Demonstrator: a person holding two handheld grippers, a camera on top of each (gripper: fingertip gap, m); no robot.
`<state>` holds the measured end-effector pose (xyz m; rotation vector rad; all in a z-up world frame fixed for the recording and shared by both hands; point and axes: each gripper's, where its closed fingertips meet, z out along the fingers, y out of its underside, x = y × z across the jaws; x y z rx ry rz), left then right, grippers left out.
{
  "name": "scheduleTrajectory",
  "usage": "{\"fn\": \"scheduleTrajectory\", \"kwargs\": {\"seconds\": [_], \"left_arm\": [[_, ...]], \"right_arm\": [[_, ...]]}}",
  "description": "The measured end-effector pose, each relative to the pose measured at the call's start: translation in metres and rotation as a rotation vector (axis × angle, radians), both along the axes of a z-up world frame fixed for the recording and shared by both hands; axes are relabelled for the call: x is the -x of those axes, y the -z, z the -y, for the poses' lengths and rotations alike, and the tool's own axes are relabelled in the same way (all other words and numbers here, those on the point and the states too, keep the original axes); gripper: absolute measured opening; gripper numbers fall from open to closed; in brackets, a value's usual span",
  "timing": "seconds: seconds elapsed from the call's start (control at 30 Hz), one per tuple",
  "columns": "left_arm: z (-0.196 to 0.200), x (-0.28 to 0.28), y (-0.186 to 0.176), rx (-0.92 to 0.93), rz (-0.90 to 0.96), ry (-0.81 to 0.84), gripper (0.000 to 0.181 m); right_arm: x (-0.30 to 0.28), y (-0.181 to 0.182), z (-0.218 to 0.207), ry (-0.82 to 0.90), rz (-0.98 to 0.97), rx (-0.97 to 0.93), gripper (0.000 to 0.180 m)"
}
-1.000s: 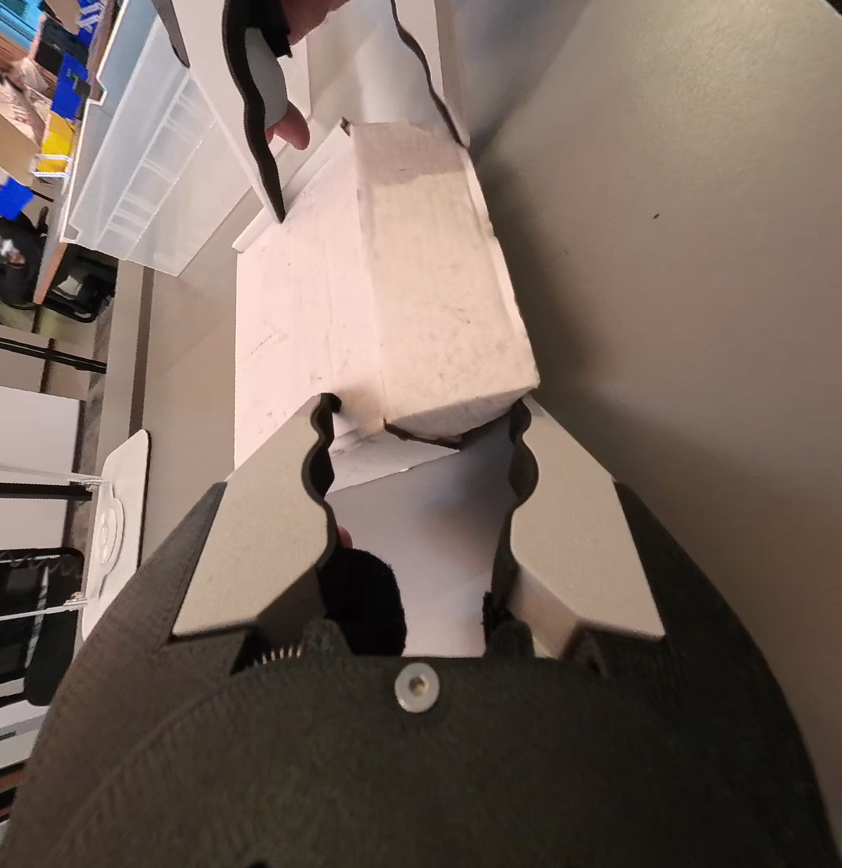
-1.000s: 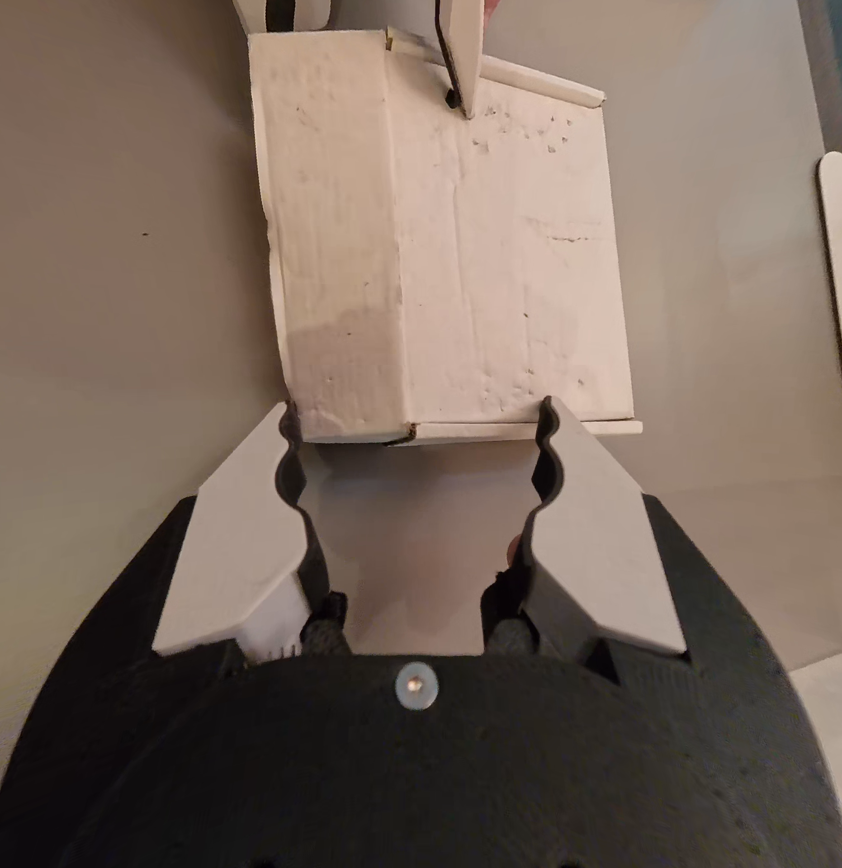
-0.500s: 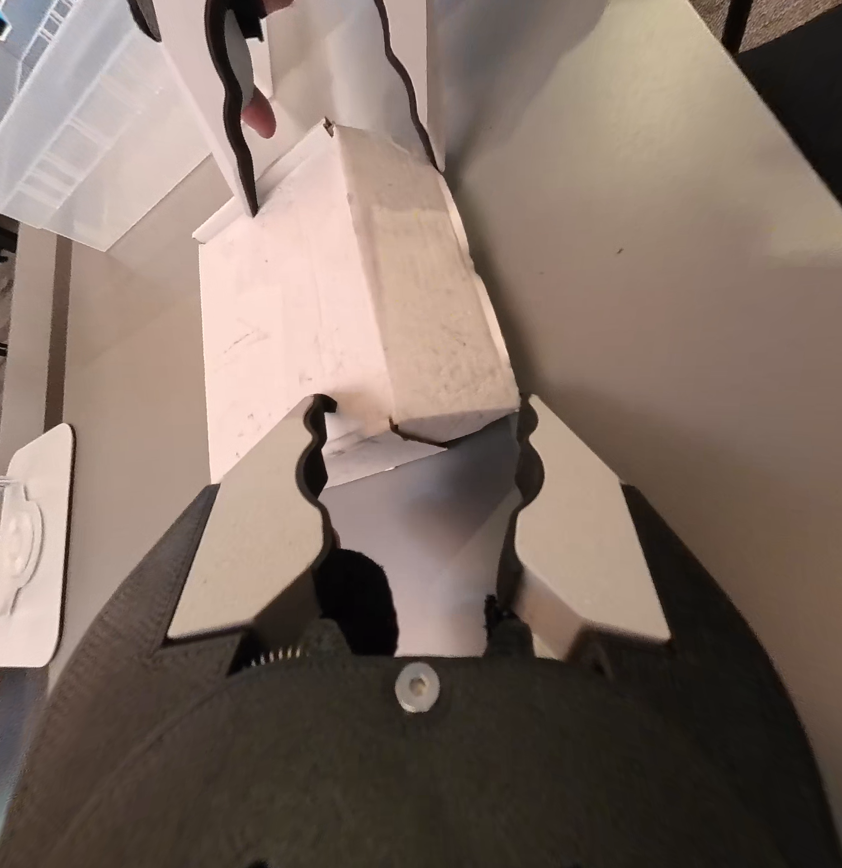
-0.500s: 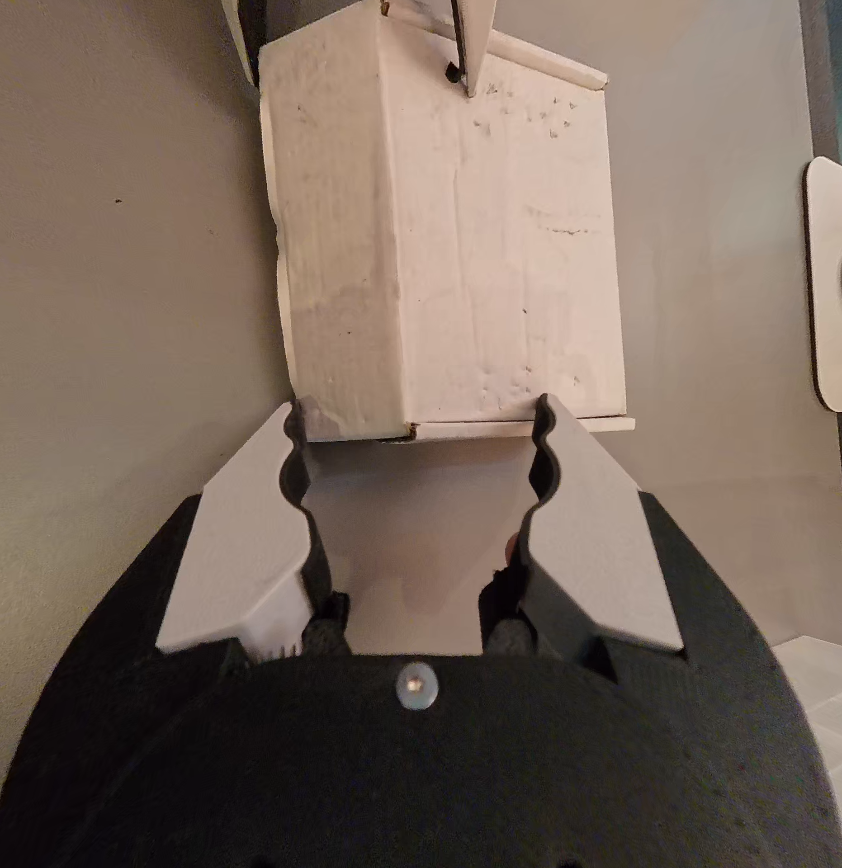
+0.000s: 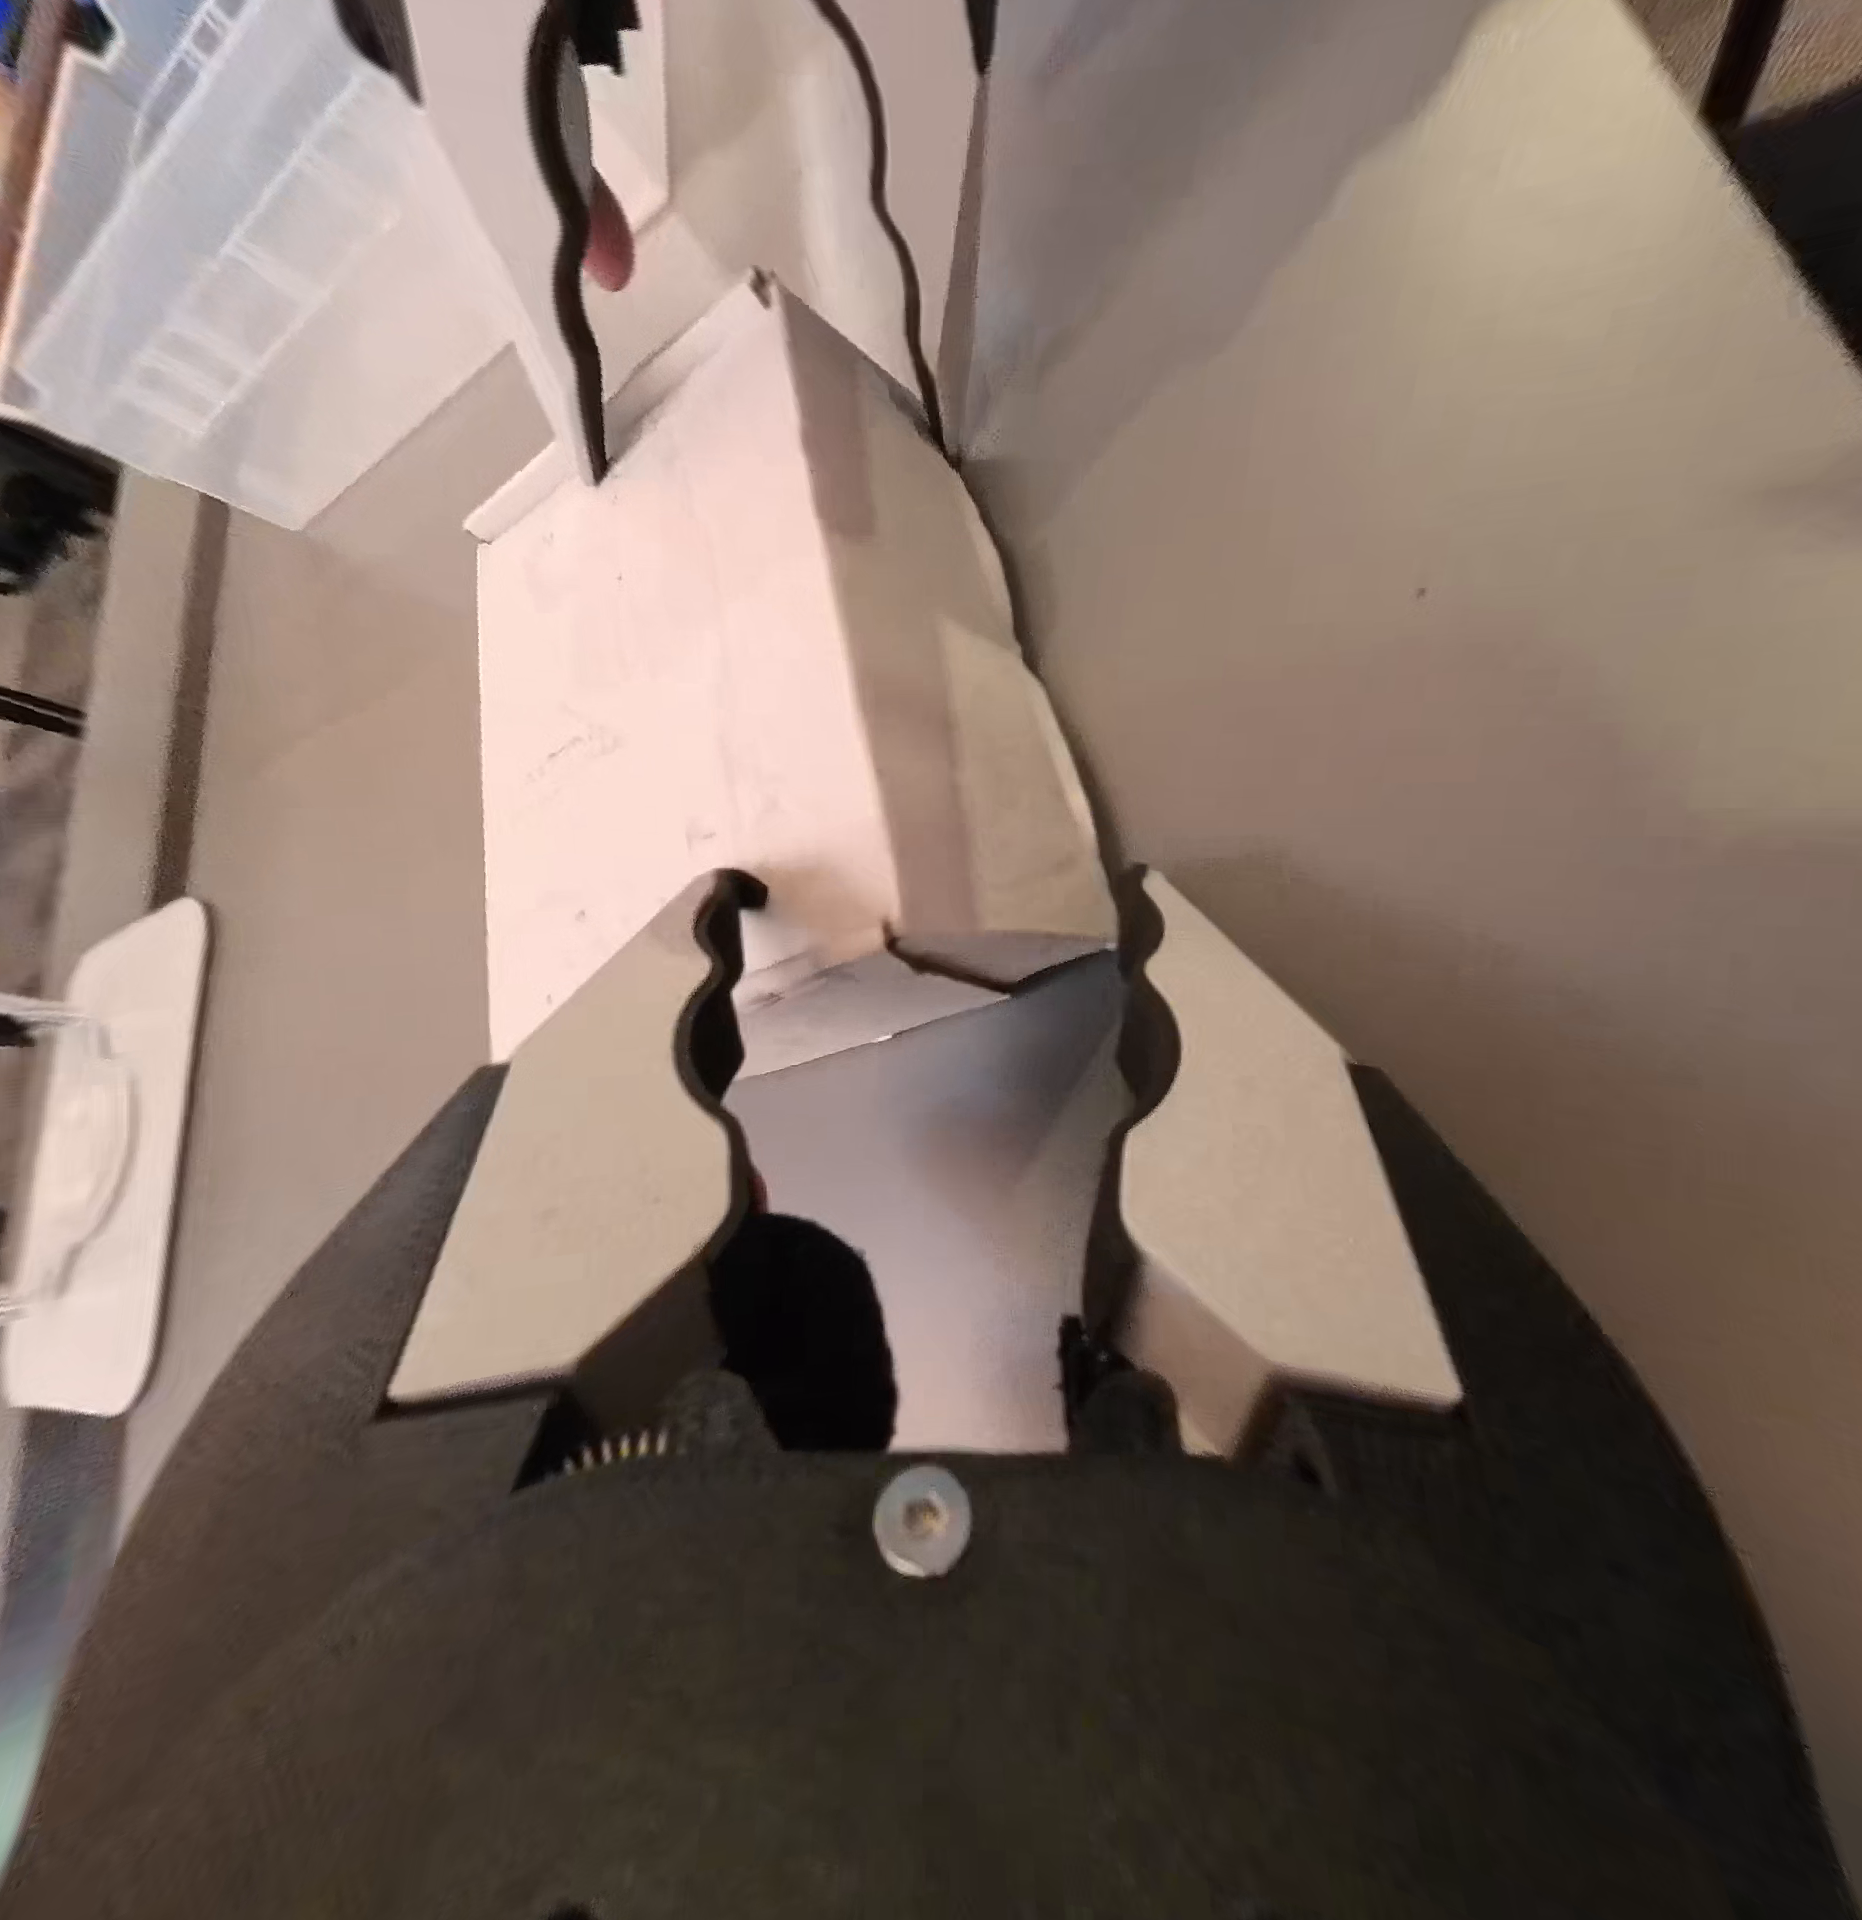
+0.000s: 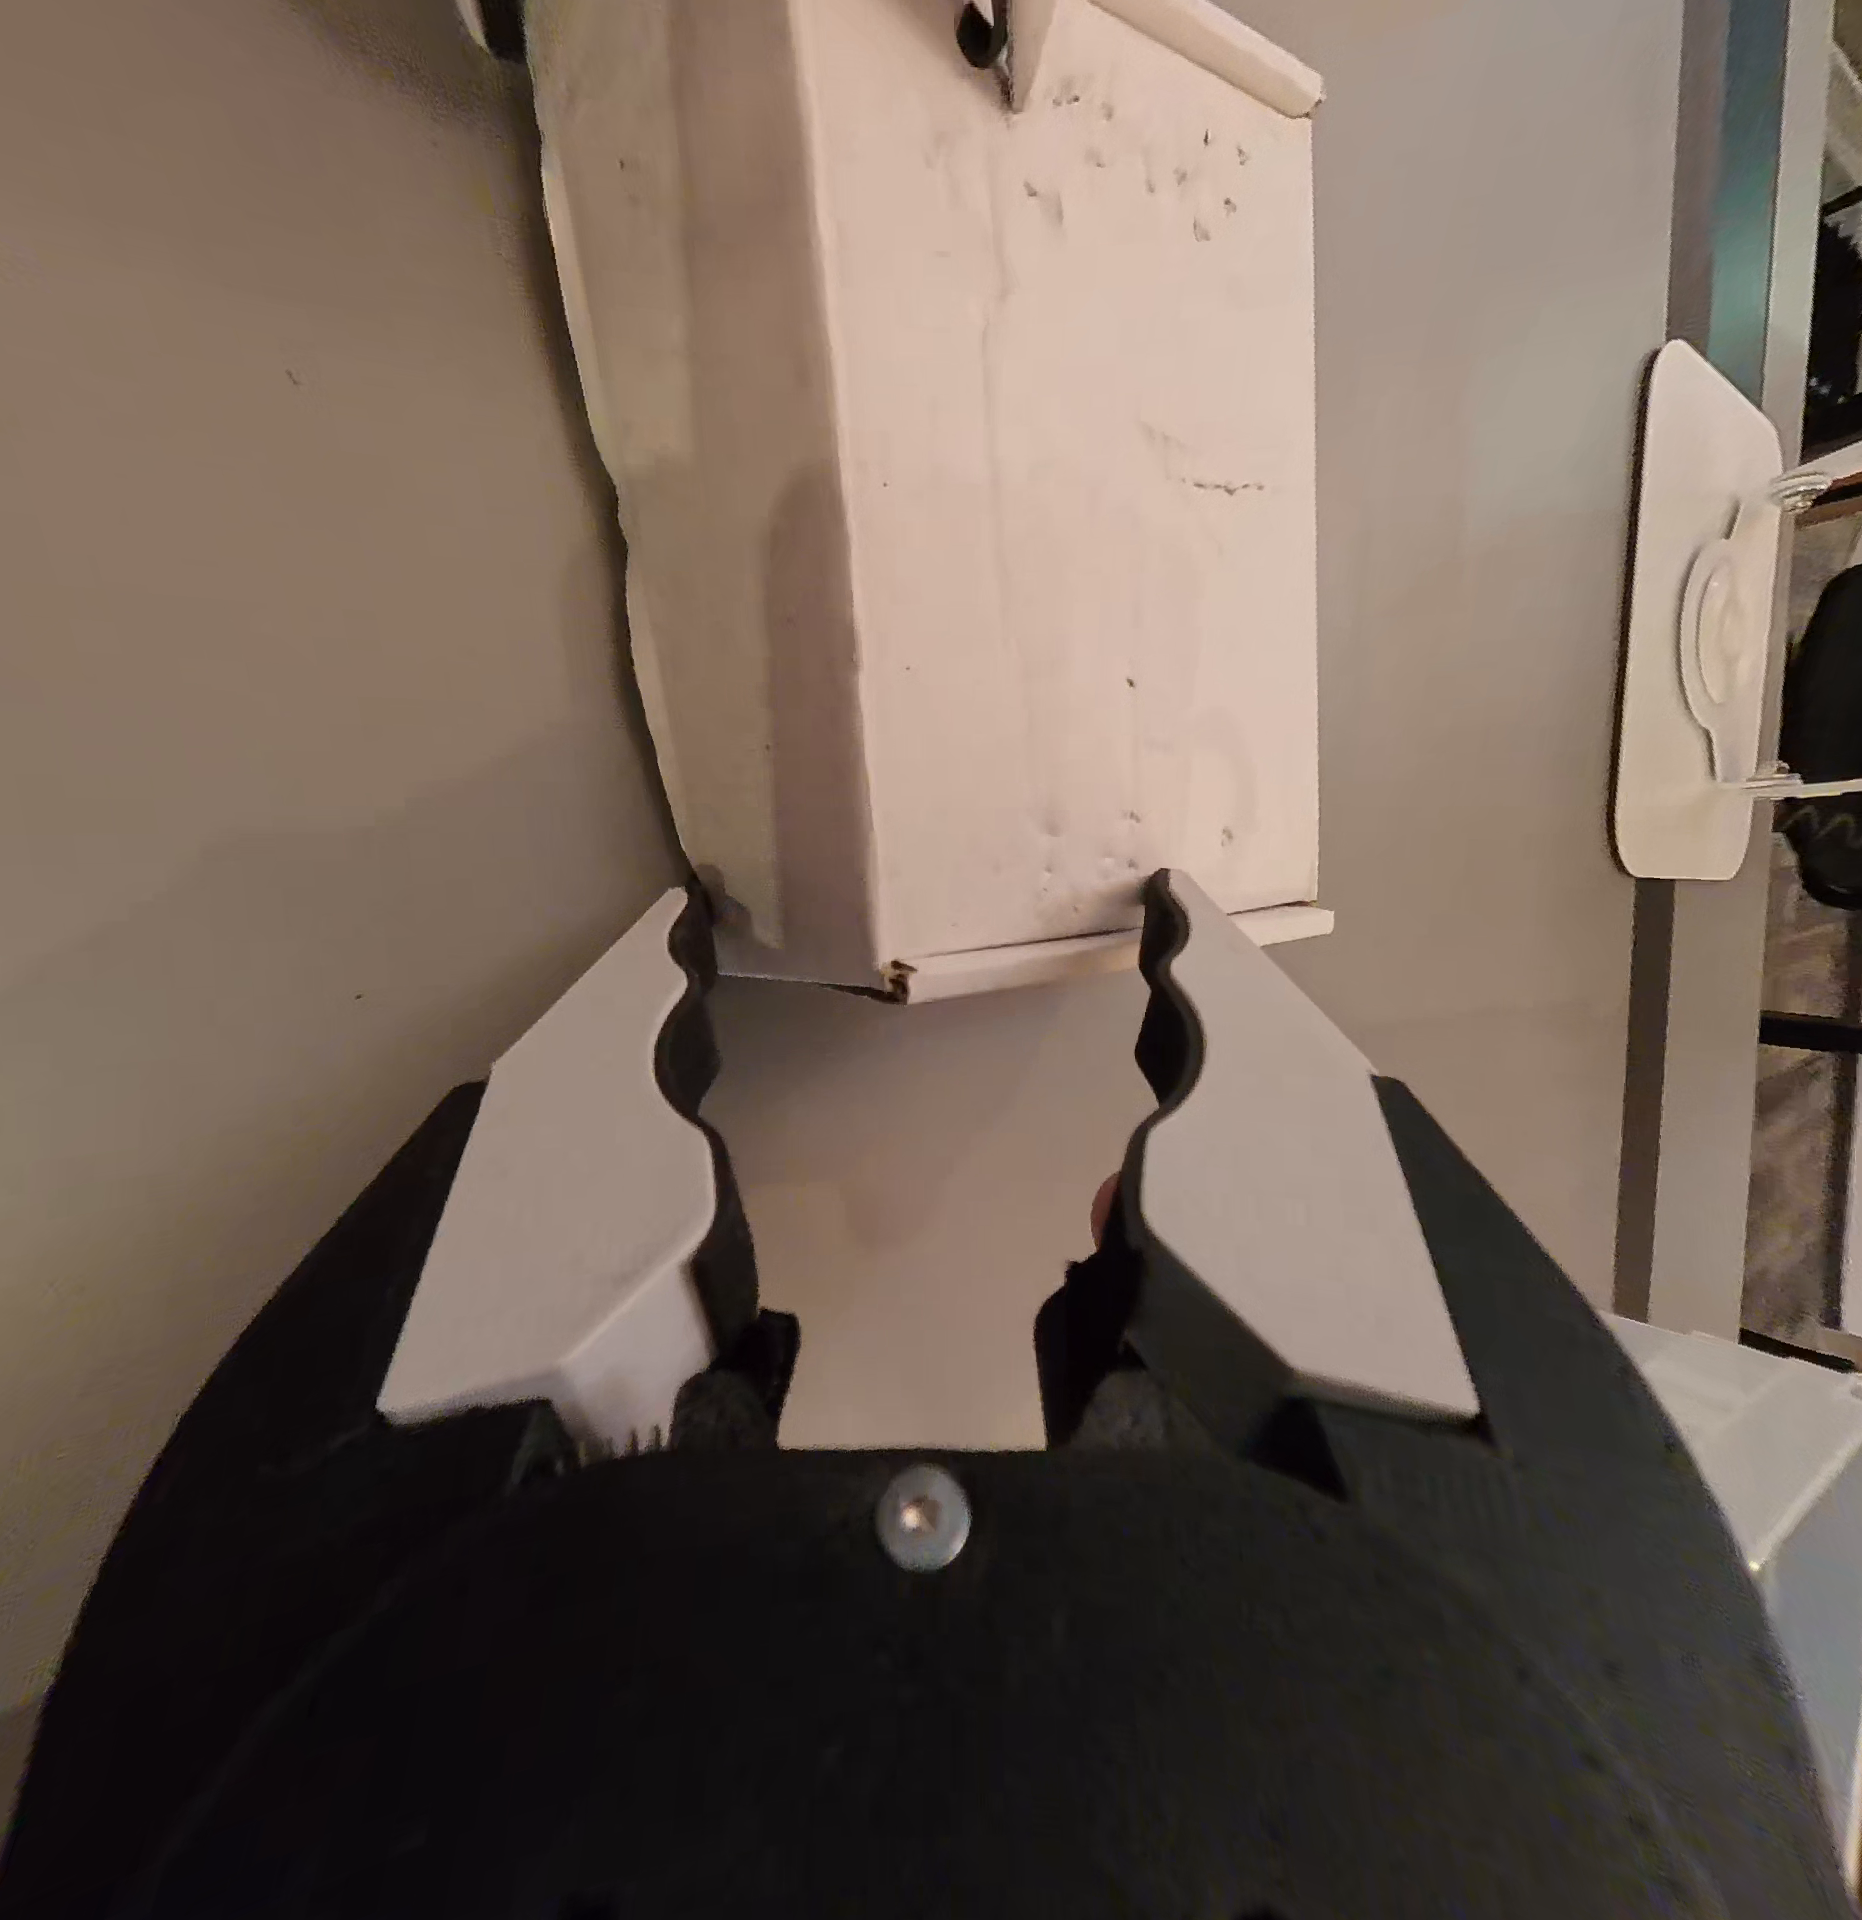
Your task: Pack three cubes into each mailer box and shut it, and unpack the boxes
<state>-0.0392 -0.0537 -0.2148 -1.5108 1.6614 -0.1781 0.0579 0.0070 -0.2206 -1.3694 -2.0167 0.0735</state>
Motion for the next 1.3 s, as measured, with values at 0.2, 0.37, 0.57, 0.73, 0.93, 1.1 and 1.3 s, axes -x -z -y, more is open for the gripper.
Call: {"fn": "scheduleTrajectory", "kwargs": {"seconds": [0.2,0.37,0.57,0.73,0.93,1.1,1.3], "left_arm": [[-0.009,0.001,-0.003,-0.071,-0.021,-0.047,0.054],[-0.015,0.002,-0.003,-0.164,-0.028,-0.084,0.044],[-0.014,0.001,-0.003,-0.189,-0.049,-0.062,0.048],[-0.017,0.002,-0.002,-0.254,-0.08,-0.062,0.044],[-0.016,0.001,-0.004,-0.225,-0.082,-0.063,0.047],[-0.016,-0.003,-0.012,-0.259,-0.005,-0.087,0.056],[-0.019,-0.004,-0.027,-0.252,0.034,-0.126,0.053]], "right_arm": [[0.001,-0.002,-0.001,0.001,-0.023,0.018,0.077],[0.002,-0.003,-0.006,0.015,-0.026,-0.047,0.068],[0.002,-0.003,-0.005,0.01,-0.037,-0.042,0.071],[0.001,-0.003,-0.006,0.042,-0.007,-0.097,0.068],[0.002,-0.003,-0.007,0.059,0.033,-0.091,0.07],[0.015,-0.013,0.001,0.032,0.019,-0.049,0.076],[0.047,-0.019,-0.006,-0.018,0.103,-0.067,0.097]]}}
